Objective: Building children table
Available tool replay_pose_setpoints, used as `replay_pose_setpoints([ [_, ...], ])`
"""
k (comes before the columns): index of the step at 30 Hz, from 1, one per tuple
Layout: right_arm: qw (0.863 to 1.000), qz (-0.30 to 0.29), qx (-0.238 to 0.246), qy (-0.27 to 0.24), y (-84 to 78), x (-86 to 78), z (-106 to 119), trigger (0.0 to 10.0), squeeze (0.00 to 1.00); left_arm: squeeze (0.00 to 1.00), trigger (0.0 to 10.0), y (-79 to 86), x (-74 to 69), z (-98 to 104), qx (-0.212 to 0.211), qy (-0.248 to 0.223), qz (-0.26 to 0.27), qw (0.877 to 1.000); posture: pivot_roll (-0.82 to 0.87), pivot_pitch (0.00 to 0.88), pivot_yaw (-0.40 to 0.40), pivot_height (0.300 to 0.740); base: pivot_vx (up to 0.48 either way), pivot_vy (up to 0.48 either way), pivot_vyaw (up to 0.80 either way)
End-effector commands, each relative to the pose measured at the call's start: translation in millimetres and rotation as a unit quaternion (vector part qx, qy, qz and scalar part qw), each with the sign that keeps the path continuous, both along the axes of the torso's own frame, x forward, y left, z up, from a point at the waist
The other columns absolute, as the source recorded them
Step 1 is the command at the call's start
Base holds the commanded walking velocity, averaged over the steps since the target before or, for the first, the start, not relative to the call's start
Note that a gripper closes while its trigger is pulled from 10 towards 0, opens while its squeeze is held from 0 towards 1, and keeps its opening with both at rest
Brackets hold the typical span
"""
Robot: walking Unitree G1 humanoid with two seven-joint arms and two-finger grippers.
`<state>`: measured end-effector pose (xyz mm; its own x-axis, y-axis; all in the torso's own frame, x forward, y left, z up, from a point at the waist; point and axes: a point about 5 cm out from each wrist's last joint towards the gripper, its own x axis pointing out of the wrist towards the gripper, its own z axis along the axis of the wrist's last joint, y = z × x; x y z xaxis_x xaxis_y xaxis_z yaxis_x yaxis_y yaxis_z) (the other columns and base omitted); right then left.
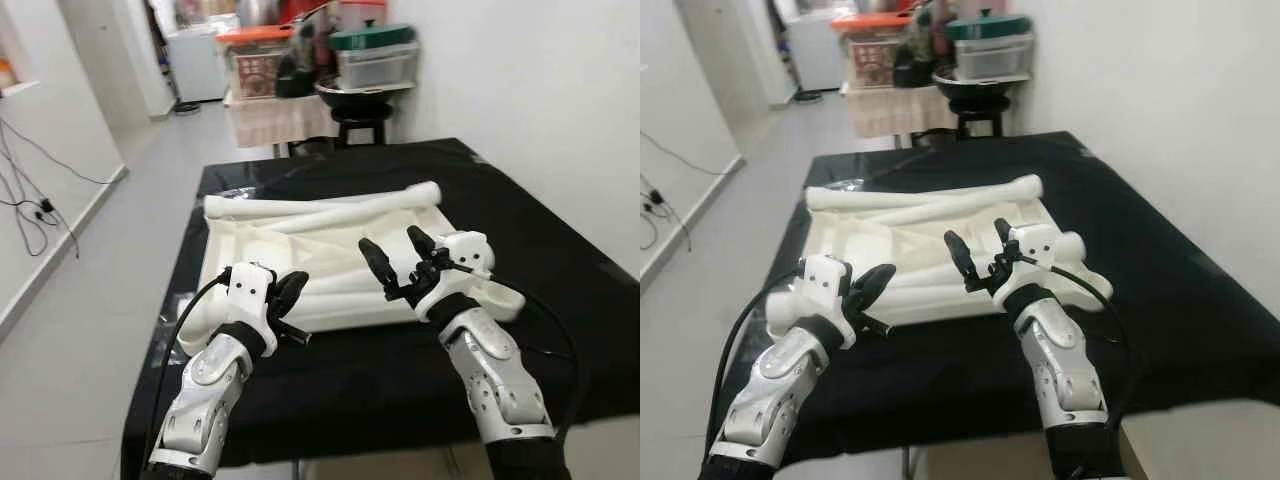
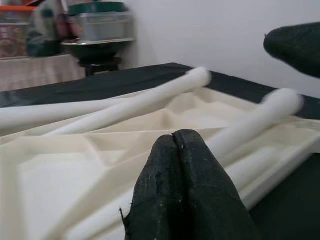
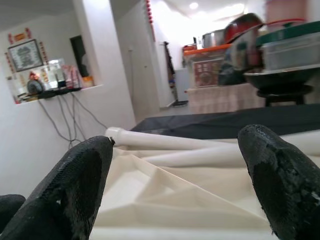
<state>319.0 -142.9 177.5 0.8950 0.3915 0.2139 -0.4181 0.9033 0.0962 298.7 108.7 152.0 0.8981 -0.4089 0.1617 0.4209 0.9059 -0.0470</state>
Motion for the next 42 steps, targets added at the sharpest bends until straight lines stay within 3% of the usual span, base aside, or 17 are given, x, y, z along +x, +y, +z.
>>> replay_pose_setpoints([
  [1,1.0,0.014,-0.001,-0.001,7.4,-0.2,1.6,10.0,0.0,0.0,10.0,7.5,0.7,-1.3,0.004,0.004,0.012,1.0,-0.12,0.0,0.013,0.74,0.311,0.0,0.0],
  [12,0.999,0.039,-0.029,-0.003,13.9,-2.6,-0.9,10.0,0.0,0.0,10.0,11.1,4.7,-0.6,-0.003,0.016,0.032,0.999,-0.12,0.0,0.013,0.74,0.199,0.0,0.0],
  [14,0.997,0.047,-0.052,-0.006,15.7,-4.3,-2.5,10.0,0.0,0.0,10.0,12.4,4.7,-3.4,0.004,0.024,0.033,0.999,-0.12,0.0,0.012,0.74,0.0,0.0,0.0],
  [22,0.996,0.066,-0.066,0.004,16.7,-6.2,-4.1,10.0,0.0,0.0,10.0,17.0,6.1,-6.1,-0.004,0.034,0.051,0.998,-0.12,0.0,0.013,0.74,0.0,-0.458,0.2],
  [25,0.995,0.036,-0.094,0.024,8.8,-1.4,-10.9,10.0,0.0,0.0,10.0,19.3,8.7,-6.8,-0.015,0.041,0.065,0.997,-0.13,0.0,0.015,0.74,0.0,-0.22,0.8],
  [33,0.994,0.008,-0.109,0.029,5.1,2.3,-11.1,10.0,0.0,0.0,10.0,18.5,10.1,-9.0,-0.012,0.051,0.058,0.997,-0.13,0.0,0.021,0.74,0.0,0.0,0.4],
  [41,0.984,-0.003,-0.173,0.039,3.8,3.2,-14.7,10.0,0.0,0.0,10.0,15.0,8.7,-10.7,-0.008,0.055,0.04,0.998,-0.13,0.0,0.026,0.74,0.0,0.0,0.0],
  [42,0.975,-0.004,-0.219,0.042,1.4,3.9,-15.4,10.0,0.0,0.0,10.0,13.4,8.1,-11.9,-0.005,0.059,0.031,0.998,-0.13,0.0,0.027,0.74,0.0,0.0,0.0],
])
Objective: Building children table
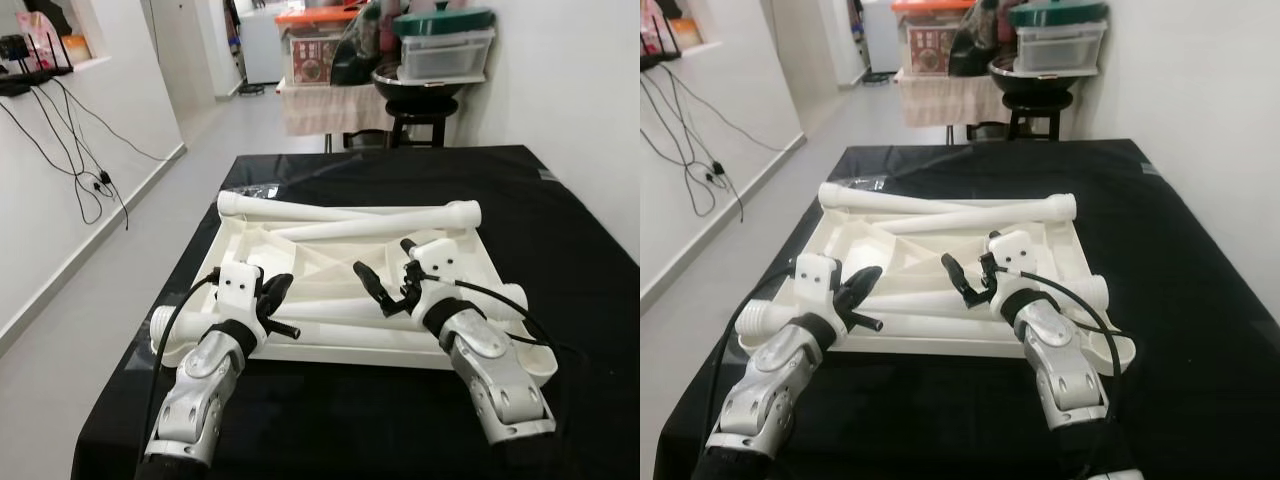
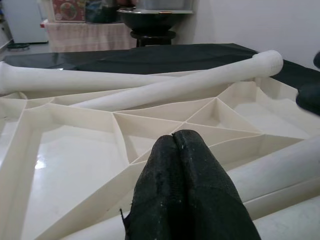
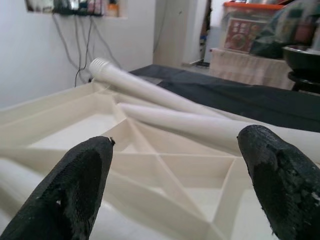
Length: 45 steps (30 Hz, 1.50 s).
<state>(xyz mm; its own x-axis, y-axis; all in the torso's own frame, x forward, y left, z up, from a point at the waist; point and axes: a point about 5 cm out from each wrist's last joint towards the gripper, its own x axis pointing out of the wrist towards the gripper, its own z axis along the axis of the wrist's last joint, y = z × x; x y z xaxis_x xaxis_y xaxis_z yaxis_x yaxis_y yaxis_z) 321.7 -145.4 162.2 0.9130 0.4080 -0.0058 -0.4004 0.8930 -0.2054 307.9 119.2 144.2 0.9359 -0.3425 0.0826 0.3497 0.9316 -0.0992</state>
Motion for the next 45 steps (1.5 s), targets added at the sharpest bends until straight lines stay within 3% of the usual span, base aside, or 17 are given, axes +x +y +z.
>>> replay_pose_setpoints([
  [1,0.996,0.009,-0.085,0.005,0.4,2.7,1.1,10.0,0.0,0.0,10.0,0.1,-2.1,-5.7,0.006,0.016,-0.018,1.0,-0.13,0.0,0.027,0.74,0.0,0.0,0.0],
  [2,0.993,0.011,-0.121,0.005,-4.0,5.8,6.1,10.0,0.0,0.0,10.0,-3.0,-3.1,-7.4,0.009,0.021,-0.032,0.999,-0.13,0.0,0.026,0.74,0.0,0.0,0.0],
  [6,0.989,0.014,-0.148,0.002,-7.5,9.5,12.6,10.0,0.0,0.0,10.0,-5.6,-4.1,-9.0,0.01,0.026,-0.044,0.999,-0.13,0.0,0.025,0.74,0.0,0.0,0.0],
  [9,0.97,0.071,-0.234,0.012,-8.7,20.6,34.4,10.0,0.0,0.0,10.0,-12.8,-9.4,-14.6,0.009,0.044,-0.081,0.996,-0.13,0.0,0.02,0.74,0.0,0.0,0.0],
  [14,0.951,0.118,-0.285,0.027,-5.8,22.7,42.5,10.0,0.0,0.0,10.0,-15.1,-12.6,-16.2,0.009,0.048,-0.088,0.995,-0.12,0.0,0.012,0.74,0.0,0.0,0.0],
  [16,0.922,0.147,-0.356,0.047,-5.9,29.4,46.4,10.0,0.0,0.0,10.0,-16.5,-14.7,-16.7,0.006,0.05,-0.091,0.995,-0.11,0.0,0.001,0.74,0.0,0.0,0.0],
  [18,0.922,0.147,-0.356,0.047,-5.9,29.4,46.4,10.0,0.0,0.0,10.0,-16.5,-14.7,-16.7,0.006,0.05,-0.091,0.995,-0.11,0.0,0.001,0.74,0.0,0.0,0.0],
  [21,0.883,0.127,-0.444,0.08,-11.9,49.3,48.5,10.0,0.0,0.0,10.0,-18.1,-18.4,-17.1,0.004,0.051,-0.098,0.994,-0.1,0.0,-0.01,0.74,0.0,0.0,0.0],
  [25,0.853,0.11,-0.502,0.097,-17.3,59.9,47.1,10.0,0.0,0.0,10.0,-19.1,-21.7,-16.5,0.005,0.05,-0.106,0.993,-0.09,0.0,-0.014,0.74,0.0,0.0,0.0],
  [26,0.853,0.11,-0.502,0.097,-17.3,59.9,47.1,10.0,0.0,0.0,10.0,-19.1,-21.7,-16.5,0.005,0.05,-0.106,0.993,-0.09,0.0,-0.014,0.74,0.0,0.0,0.0],
  [28,0.826,0.114,-0.542,0.11,-21.5,65.4,46.8,10.0,0.0,0.0,10.0,-22.1,-27.0,-16.0,0.01,0.049,-0.129,0.99,-0.08,0.0,-0.018,0.74,0.0,0.0,0.0],
  [32,0.814,0.122,-0.557,0.117,-22.1,67.4,47.9,10.0,0.0,0.0,10.0,-24.7,-31.5,-15.9,0.012,0.052,-0.146,0.988,-0.07,0.0,-0.023,0.74,0.0,0.0,0.0],
  [34,0.786,0.143,-0.586,0.136,-23.6,69.3,49.6,10.0,0.0,0.0,10.0,-28.7,-40.8,-16.9,0.011,0.061,-0.178,0.982,-0.07,0.0,-0.031,0.74,0.0,0.0,0.0],
  [36,0.786,0.143,-0.586,0.136,-23.6,69.3,49.6,10.0,0.0,0.0,10.0,-28.7,-40.8,-16.9,0.011,0.061,-0.178,0.982,-0.07,0.0,-0.031,0.74,0.0,0.0,0.0],
  [38,0.759,0.164,-0.609,0.164,-26.3,69.2,49.8,10.0,0.0,0.0,10.0,-30.1,-46.6,-17.4,0.005,0.068,-0.191,0.979,-0.07,0.0,-0.037,0.74,0.0,0.0,0.0],
  [40,0.75,0.169,-0.615,0.175,-27.9,70.1,51.5,10.0,0.0,0.0,10.0,-30.8,-48.2,-17.3,0.003,0.07,-0.195,0.978,-0.06,0.0,-0.041,0.74,0.0,0.0,0.0],
  [45,0.755,0.175,-0.605,0.183,-29.2,73.1,59.6,10.0,0.0,0.0,10.0,-32.1,-49.7,-16.9,0.001,0.071,-0.199,0.977,-0.06,0.0,-0.044,0.74,0.0,0.0,0.0],
])
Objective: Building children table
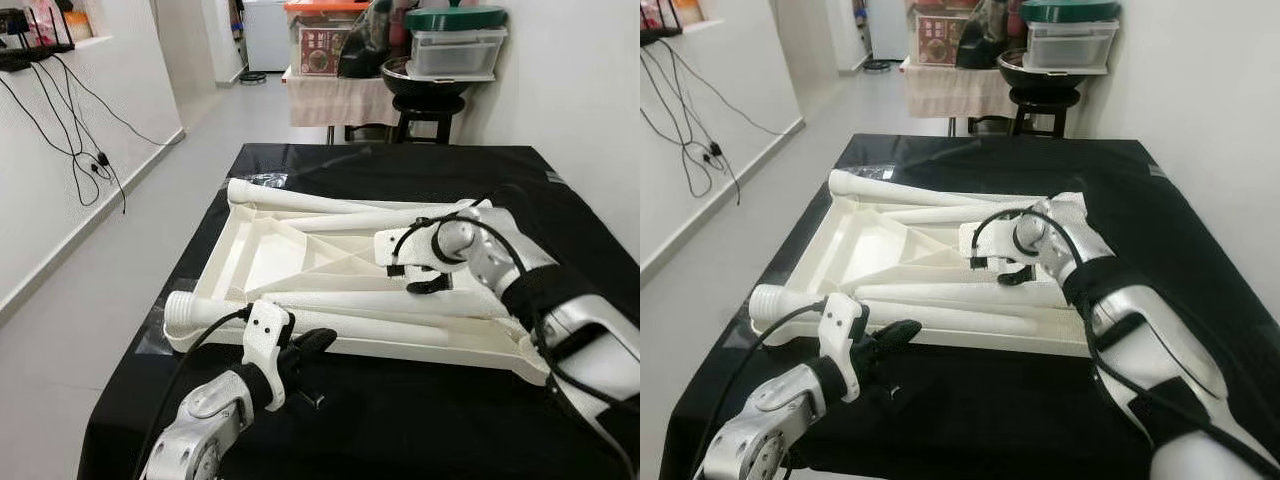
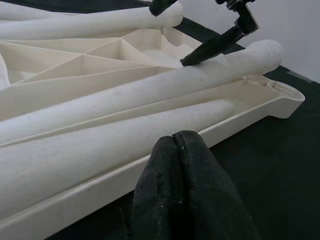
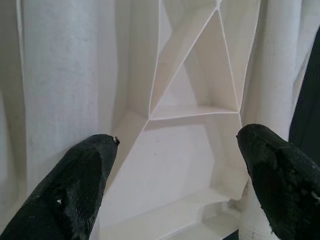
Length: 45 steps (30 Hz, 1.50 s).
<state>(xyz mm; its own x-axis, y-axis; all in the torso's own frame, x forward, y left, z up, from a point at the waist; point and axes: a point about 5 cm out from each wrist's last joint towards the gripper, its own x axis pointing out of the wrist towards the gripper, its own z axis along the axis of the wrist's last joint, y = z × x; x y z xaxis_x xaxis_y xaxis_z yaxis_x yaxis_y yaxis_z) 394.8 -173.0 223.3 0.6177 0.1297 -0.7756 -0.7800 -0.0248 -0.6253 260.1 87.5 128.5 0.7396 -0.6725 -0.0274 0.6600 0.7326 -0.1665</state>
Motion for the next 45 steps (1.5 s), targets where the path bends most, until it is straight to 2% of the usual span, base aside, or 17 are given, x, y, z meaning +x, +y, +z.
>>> replay_pose_setpoints([
  [1,0.999,0.001,0.042,0.016,2.3,1.7,11.9,10.0,0.0,0.0,10.0,-0.8,-2.1,-1.1,0.0,0.006,-0.007,1.0,-0.06,0.0,-0.05,0.74,0.0,0.0,0.0],
  [3,0.999,0.001,0.042,0.016,2.3,1.7,11.9,10.0,0.0,0.0,10.0,-0.8,-2.1,-1.1,0.0,0.006,-0.007,1.0,-0.06,0.0,-0.05,0.74,0.0,0.0,0.0],
  [4,0.995,0.006,0.1,0.02,7.0,2.4,26.1,10.0,0.0,0.0,10.0,-0.9,-2.0,-1.0,-0.002,0.007,-0.007,1.0,-0.07,0.0,-0.05,0.74,0.0,0.0,0.0],
  [6,0.985,0.025,0.17,0.029,10.3,1.6,44.9,10.0,0.0,0.0,10.0,-1.0,-2.1,-0.5,-0.005,0.008,-0.007,1.0,-0.07,0.0,-0.052,0.74,0.0,0.0,0.0],
  [15,0.978,0.04,0.19,0.07,3.5,-2.2,46.5,10.0,0.0,0.0,10.0,-0.9,-3.4,0.8,-0.009,0.011,-0.011,1.0,-0.08,0.0,-0.053,0.74,0.0,0.0,0.0],
  [16,0.978,0.045,0.185,0.088,0.9,-4.0,43.6,10.0,0.0,0.0,10.0,-0.9,-3.8,1.2,-0.01,0.013,-0.013,1.0,-0.08,0.0,-0.053,0.74,0.0,0.0,0.0],
  [19,0.992,-0.002,0.082,0.097,-16.8,-2.7,19.4,10.0,0.0,0.0,10.0,-1.5,-4.3,1.8,-0.013,0.016,-0.018,1.0,-0.08,0.0,-0.056,0.74,0.0,0.0,0.0],
  [20,0.993,-0.014,0.065,0.092,-20.0,-1.9,16.4,10.0,0.0,0.0,10.0,-1.6,-4.4,1.8,-0.013,0.016,-0.019,1.0,-0.08,0.0,-0.056,0.74,0.0,0.0,0.0],
  [25,0.997,-0.059,0.018,0.035,-29.0,4.9,10.4,10.0,0.0,0.0,10.0,-2.5,-4.9,2.2,-0.012,0.017,-0.021,1.0,-0.08,0.0,-0.056,0.74,0.0,0.0,0.0],
  [27,0.997,-0.059,0.018,0.035,-29.0,4.9,10.4,10.0,0.0,0.0,10.0,-2.5,-4.9,2.2,-0.012,0.017,-0.021,1.0,-0.08,0.0,-0.056,0.74,0.0,0.0,0.0],
  [30,0.996,-0.066,-0.024,0.047,-37.8,2.6,2.8,10.0,0.0,0.0,10.0,-3.4,-5.2,2.4,-0.011,0.017,-0.022,1.0,-0.07,0.0,-0.057,0.74,0.0,0.0,0.0],
  [33,0.996,-0.066,-0.024,0.047,-37.8,2.6,2.8,10.0,0.0,0.0,10.0,-3.4,-5.2,2.4,-0.011,0.017,-0.022,1.0,-0.07,0.0,-0.057,0.74,0.0,0.0,0.0],
  [36,0.994,-0.057,-0.047,0.075,-41.3,-1.0,-5.7,10.0,0.0,0.0,10.0,-4.1,-5.0,2.9,-0.011,0.017,-0.023,1.0,-0.08,0.0,-0.059,0.74,0.0,0.0,0.0],
  [37,0.994,-0.053,-0.044,0.085,-40.8,-2.0,-8.2,10.0,0.0,0.0,10.0,-4.4,-5.0,3.2,-0.012,0.017,-0.023,1.0,-0.08,0.0,-0.059,0.74,0.0,0.0,0.0],
  [38,0.994,-0.047,-0.013,0.097,-35.9,-2.3,-8.0,10.0,0.0,0.0,10.0,-4.6,-4.9,3.2,-0.012,0.017,-0.024,0.999,-0.08,0.0,-0.058,0.74,0.0,0.0,0.0],
  [43,0.994,-0.032,0.042,0.098,-27.0,-1.0,-0.6,10.0,0.0,0.0,10.0,-4.6,-4.9,3.1,-0.012,0.017,-0.024,0.999,-0.08,0.0,-0.056,0.74,0.0,0.0,0.0],
  [45,0.988,-0.005,0.118,0.103,-13.7,0.3,14.8,10.0,0.0,0.0,10.0,-4.6,-4.8,2.9,-0.012,0.018,-0.025,0.999,-0.08,0.0,-0.055,0.74,0.0,0.0,0.0],
])
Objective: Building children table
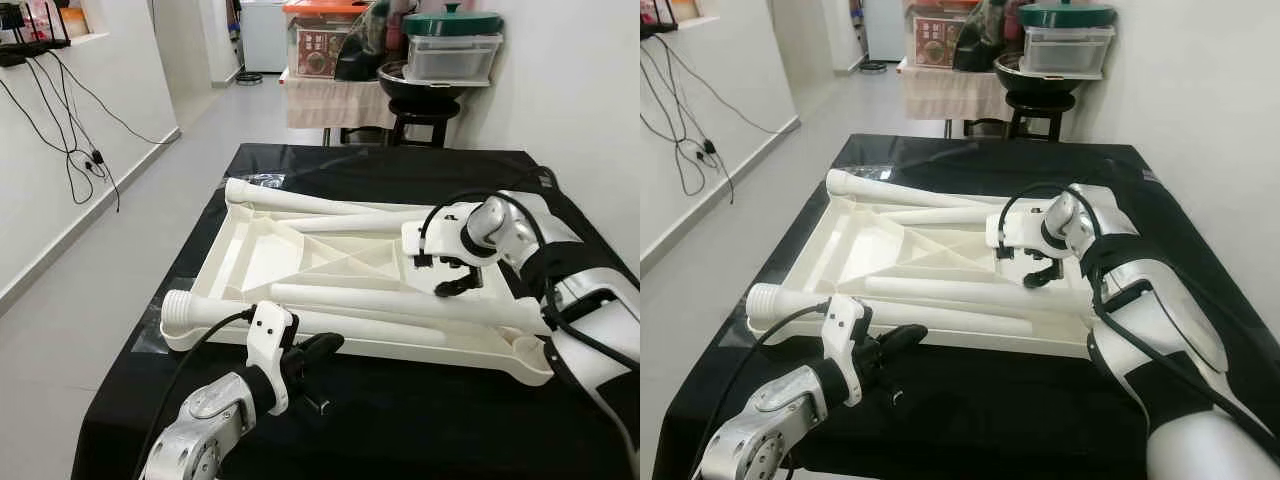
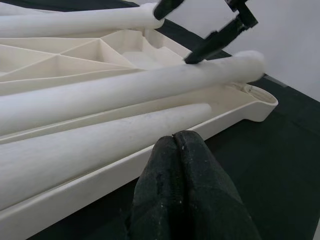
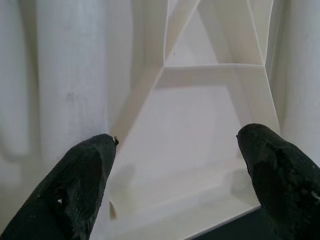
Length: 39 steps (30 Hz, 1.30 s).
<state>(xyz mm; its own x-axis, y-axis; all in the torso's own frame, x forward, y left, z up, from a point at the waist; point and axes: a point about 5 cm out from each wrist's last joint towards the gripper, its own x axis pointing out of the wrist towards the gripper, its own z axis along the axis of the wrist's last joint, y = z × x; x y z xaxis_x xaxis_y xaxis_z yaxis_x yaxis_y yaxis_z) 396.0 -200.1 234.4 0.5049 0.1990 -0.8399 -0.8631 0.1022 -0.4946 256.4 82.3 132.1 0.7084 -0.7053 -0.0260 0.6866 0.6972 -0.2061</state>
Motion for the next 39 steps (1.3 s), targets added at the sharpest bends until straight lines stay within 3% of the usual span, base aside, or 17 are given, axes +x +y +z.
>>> replay_pose_setpoints([
  [1,0.998,0.024,0.056,0.024,13.3,-0.9,3.7,10.0,0.0,0.0,10.0,0.5,-1.0,-0.7,0.003,0.004,-0.003,1.0,-0.08,0.0,-0.055,0.74,0.0,0.0,0.0],
  [3,0.993,0.053,0.102,0.039,21.3,-2.7,15.4,10.0,0.0,0.0,10.0,0.5,-1.2,-1.1,0.003,0.005,-0.004,1.0,-0.08,0.0,-0.054,0.74,0.0,0.0,0.0],
  [5,0.992,0.061,0.103,0.049,21.7,-4.0,15.8,10.0,0.0,0.0,10.0,0.5,-1.3,-1.2,0.003,0.005,-0.004,1.0,-0.08,0.0,-0.054,0.74,0.0,0.0,0.0],
  [7,0.993,0.07,0.072,0.068,17.5,-6.8,7.0,10.0,0.0,0.0,10.0,0.4,-1.3,-1.4,0.002,0.005,-0.005,1.0,-0.09,0.0,-0.054,0.74,0.0,0.0,0.0],
  [9,0.993,0.07,0.072,0.068,17.5,-6.8,7.0,10.0,0.0,0.0,10.0,0.4,-1.3,-1.4,0.002,0.005,-0.005,1.0,-0.09,0.0,-0.054,0.74,0.0,0.0,0.0],
  [11,0.995,0.064,0.034,0.075,12.6,-8.1,-5.8,10.0,0.0,0.0,10.0,0.3,-1.2,-1.5,0.002,0.006,-0.005,1.0,-0.09,0.0,-0.054,0.74,0.0,0.0,0.0],
  [15,0.995,0.058,0.018,0.075,10.4,-8.3,-11.7,10.0,0.0,0.0,10.0,0.2,-1.3,-1.6,0.002,0.006,-0.005,1.0,-0.09,0.0,-0.054,0.74,0.0,0.0,0.0],
  [17,0.998,0.027,-0.017,0.051,5.4,-5.3,-19.8,10.0,0.0,0.0,10.0,-0.1,-1.5,-1.7,0.003,0.005,-0.006,1.0,-0.09,0.0,-0.052,0.74,0.0,0.0,0.0],
  [22,0.998,0.004,-0.047,0.037,0.0,-3.8,-24.2,10.0,0.0,0.0,10.0,-0.6,-2.4,-1.9,0.004,0.005,-0.007,1.0,-0.08,0.0,-0.054,0.74,0.0,0.0,0.0],
  [26,0.992,-0.017,-0.121,0.039,-16.5,-6.8,-35.5,10.0,0.0,0.0,10.0,-1.6,-3.3,-1.3,0.003,0.005,-0.006,1.0,-0.08,0.0,-0.056,0.74,0.0,0.0,0.0],
  [33,0.988,-0.005,-0.146,0.059,-14.0,-10.2,-49.0,10.0,0.0,0.0,10.0,-2.0,-2.8,-0.9,0.001,0.006,-0.006,1.0,-0.08,0.0,-0.056,0.74,0.0,0.0,0.0],
  [36,0.985,-0.009,-0.165,0.039,-10.1,-8.7,-57.9,10.0,0.0,0.0,10.0,-2.1,-2.3,-0.3,0.0,0.005,-0.005,1.0,-0.08,0.0,-0.056,0.74,0.0,0.0,0.0],
  [37,0.985,-0.014,-0.168,0.031,-8.9,-7.8,-58.7,8.3,0.0,0.0,10.0,-2.1,-2.2,-0.2,0.0,0.005,-0.005,1.0,-0.08,0.0,-0.056,0.74,0.0,0.0,0.0],
  [38,0.985,-0.012,-0.173,0.021,-6.3,-6.5,-59.0,4.0,0.0,0.0,10.0,-2.1,-2.0,0.0,-0.001,0.005,-0.005,1.0,-0.08,0.0,-0.055,0.74,0.0,0.0,0.0],
  [39,0.985,-0.012,-0.173,0.021,-6.3,-6.5,-59.0,4.0,0.0,0.0,10.0,-2.1,-2.0,0.0,-0.001,0.005,-0.005,1.0,-0.08,0.0,-0.055,0.74,0.0,0.0,0.0],
])
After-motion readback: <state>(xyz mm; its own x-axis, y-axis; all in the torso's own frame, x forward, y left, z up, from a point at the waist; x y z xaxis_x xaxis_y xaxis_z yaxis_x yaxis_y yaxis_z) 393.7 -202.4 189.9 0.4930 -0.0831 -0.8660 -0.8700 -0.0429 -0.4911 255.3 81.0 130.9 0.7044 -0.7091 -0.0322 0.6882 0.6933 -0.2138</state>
